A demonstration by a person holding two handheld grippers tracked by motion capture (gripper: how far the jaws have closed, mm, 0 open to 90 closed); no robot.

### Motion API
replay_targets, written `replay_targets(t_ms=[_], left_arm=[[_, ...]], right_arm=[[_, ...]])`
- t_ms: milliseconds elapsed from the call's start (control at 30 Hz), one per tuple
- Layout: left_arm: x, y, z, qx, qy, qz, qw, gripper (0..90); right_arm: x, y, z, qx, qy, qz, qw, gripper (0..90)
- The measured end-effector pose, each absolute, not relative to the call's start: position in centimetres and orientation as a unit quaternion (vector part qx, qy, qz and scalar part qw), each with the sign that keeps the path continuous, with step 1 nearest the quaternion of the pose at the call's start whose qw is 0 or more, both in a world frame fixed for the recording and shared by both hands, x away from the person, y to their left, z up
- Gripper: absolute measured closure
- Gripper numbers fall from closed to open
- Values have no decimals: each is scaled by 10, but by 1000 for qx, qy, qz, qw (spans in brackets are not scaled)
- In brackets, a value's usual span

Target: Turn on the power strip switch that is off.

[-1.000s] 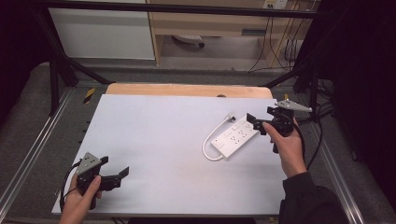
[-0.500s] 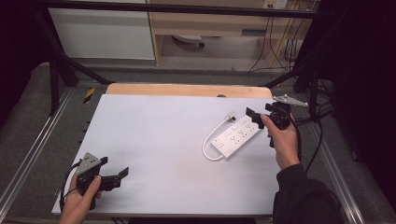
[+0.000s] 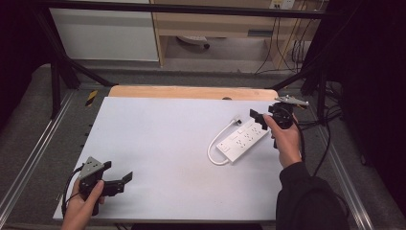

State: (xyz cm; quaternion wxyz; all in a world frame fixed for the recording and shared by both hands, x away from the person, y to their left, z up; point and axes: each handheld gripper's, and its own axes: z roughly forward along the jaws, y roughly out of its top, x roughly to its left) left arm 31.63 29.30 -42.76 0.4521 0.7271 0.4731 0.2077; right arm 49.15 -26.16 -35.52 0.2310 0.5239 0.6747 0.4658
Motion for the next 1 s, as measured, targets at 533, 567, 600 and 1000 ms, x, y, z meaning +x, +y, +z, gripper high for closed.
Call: replay_targets(t_ms=[533, 567, 600, 1000], left_arm=[[316, 291, -427, 732, 466, 204, 454, 63], [316, 291, -428, 732, 465, 205, 453, 63], [316, 291, -428, 732, 466, 205, 453, 63], [317, 292, -428, 733, 468, 211, 447, 63]], right_arm=[[497, -251, -364, 513, 699, 446, 223, 124], [497, -250, -364, 512, 699, 447, 221, 145], [497, -250, -365, 512, 699, 450, 216, 159], [498, -244, -368, 503, 699, 461, 212, 388]])
